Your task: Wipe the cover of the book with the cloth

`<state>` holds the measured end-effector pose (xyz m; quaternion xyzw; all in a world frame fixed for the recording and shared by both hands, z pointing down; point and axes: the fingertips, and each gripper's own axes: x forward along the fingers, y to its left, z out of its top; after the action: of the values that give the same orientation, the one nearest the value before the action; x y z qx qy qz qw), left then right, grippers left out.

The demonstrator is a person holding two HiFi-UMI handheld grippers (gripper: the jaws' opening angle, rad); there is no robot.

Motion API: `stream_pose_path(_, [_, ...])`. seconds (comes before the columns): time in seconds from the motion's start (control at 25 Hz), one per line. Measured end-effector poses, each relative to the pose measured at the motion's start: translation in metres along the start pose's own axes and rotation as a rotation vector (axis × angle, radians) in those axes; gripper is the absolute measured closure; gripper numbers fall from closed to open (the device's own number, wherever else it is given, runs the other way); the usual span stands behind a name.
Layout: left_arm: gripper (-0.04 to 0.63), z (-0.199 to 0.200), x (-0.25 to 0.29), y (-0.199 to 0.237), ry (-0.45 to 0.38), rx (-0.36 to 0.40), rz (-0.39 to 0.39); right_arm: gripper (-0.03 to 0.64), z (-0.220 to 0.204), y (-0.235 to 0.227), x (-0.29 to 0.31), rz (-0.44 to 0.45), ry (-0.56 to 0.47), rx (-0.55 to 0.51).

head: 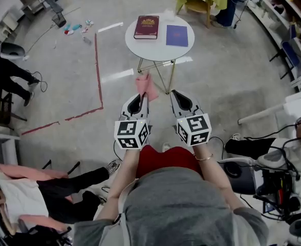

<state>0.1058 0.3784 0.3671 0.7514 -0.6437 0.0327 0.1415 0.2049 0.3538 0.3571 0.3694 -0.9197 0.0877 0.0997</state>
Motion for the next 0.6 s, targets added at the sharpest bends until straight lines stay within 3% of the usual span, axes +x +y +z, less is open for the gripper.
stream_pose_path(0.6, [0.561,-0.010,0.014,0.002,0.017,-0.001,0.045,0.588,-0.016,-0.024,0.007,0.017,0.027,0.054])
